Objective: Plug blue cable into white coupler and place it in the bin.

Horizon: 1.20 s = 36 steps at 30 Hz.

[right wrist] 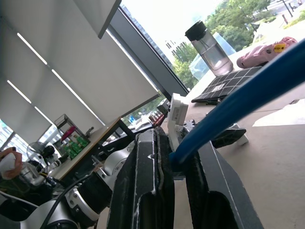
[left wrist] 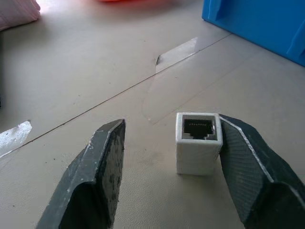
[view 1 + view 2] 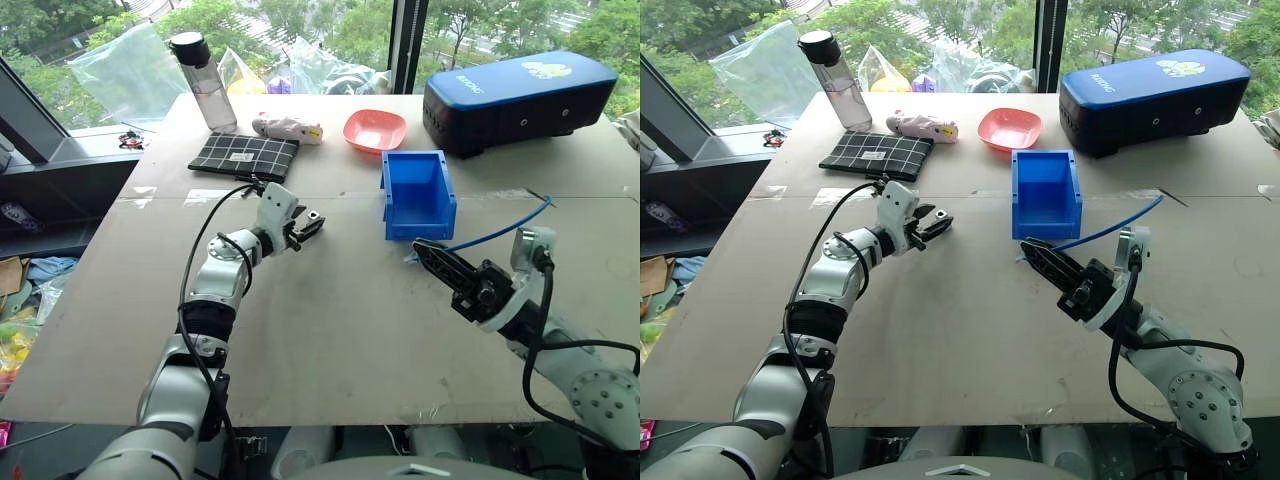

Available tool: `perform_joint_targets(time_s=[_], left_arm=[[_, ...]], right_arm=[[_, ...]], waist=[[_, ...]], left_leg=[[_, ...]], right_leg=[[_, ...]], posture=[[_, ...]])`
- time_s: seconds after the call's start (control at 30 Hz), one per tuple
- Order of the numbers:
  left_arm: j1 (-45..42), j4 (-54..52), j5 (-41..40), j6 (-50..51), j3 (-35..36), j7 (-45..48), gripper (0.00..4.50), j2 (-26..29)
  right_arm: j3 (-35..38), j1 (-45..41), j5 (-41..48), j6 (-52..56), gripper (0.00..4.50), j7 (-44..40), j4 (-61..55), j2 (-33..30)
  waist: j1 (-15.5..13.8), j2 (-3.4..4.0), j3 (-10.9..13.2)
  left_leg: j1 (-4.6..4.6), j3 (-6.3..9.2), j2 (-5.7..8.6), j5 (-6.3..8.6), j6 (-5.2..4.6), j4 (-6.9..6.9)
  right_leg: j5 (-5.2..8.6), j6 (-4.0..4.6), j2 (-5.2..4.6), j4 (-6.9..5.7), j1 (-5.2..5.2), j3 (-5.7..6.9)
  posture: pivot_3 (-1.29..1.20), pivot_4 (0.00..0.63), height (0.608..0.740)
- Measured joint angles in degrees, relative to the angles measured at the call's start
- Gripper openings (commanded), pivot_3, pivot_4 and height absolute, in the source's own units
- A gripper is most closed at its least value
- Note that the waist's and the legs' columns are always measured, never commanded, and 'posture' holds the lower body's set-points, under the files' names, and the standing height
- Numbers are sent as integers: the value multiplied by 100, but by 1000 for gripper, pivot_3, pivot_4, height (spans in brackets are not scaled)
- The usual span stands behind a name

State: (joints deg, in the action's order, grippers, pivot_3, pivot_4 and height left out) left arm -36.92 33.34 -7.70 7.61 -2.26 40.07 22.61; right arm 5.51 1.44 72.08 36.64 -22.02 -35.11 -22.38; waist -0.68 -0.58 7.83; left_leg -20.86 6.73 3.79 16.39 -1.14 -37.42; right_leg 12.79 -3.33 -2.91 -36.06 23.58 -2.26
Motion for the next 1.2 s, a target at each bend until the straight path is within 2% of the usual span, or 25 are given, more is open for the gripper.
perform_joint_targets(time_s=[0.03,0.07,0.23,0.3,0.47,0.53,0.67,0.8,0.97,1.2], left_arm=[[-1,23,20,-23,-5,32,856,0],[-12,61,24,-58,-5,82,522,0],[-22,47,-77,-68,-8,765,534,97],[106,-380,-372,74,-62,1426,534,124],[151,-1408,-630,340,-785,2797,534,130],[143,-1486,-571,311,-1193,3175,534,13],[-41,-1261,-267,66,-1820,3612,534,-237],[-413,-704,40,-351,-2107,3823,534,-446],[-570,-215,306,-838,-2305,4072,534,-565],[-605,-163,423,-969,-2308,4135,534,-611]], right_arm=[[0,1,0,0,0,2,0,-1],[1,6,0,-1,0,5,0,-4],[1,60,-42,-8,0,24,-21,-52],[0,52,-215,-33,0,2,-36,-148],[-110,-214,-1095,-70,0,-422,73,-770],[-251,-374,-1501,-84,0,-752,250,-1021],[-577,-686,-2188,-110,0,-1434,588,-1538],[-896,-1053,-2801,-242,0,-2047,994,-1814],[-1330,-1563,-3521,-549,0,-2670,1641,-1804],[-1668,-1654,-4126,-773,0,-2976,1924,-1609]], waist=[[2,0,0],[4,0,0],[5,0,0],[1,0,0],[5,1,-1],[8,1,-1],[5,-1,1],[5,-3,2],[28,-3,2],[3,-3,1]], left_leg=[[0,0,0,0,0,0],[0,0,0,0,0,0],[0,0,0,0,0,0],[-3,0,0,0,0,0],[0,-6,1,0,-1,-2],[2,-8,0,0,-1,-2],[-1,-11,0,1,-5,-7],[-1,-12,0,2,-7,-9],[-2,-9,-3,0,-3,-9],[-2,-8,-2,0,-3,-10]], right_leg=[[0,0,0,0,0,-1],[0,0,0,0,0,-1],[0,0,0,0,0,0],[0,0,-1,1,0,1],[0,0,14,0,-2,0],[0,0,24,0,-3,-2],[0,0,27,0,-3,-2],[0,0,28,1,-6,-1],[1,0,29,1,-3,0],[1,0,27,1,-4,-1]], posture=[[0,150,740],[0,150,740],[0,150,740],[0,150,740],[0,150,740],[0,150,740],[0,150,740],[0,150,740],[0,150,740],[0,150,740]])
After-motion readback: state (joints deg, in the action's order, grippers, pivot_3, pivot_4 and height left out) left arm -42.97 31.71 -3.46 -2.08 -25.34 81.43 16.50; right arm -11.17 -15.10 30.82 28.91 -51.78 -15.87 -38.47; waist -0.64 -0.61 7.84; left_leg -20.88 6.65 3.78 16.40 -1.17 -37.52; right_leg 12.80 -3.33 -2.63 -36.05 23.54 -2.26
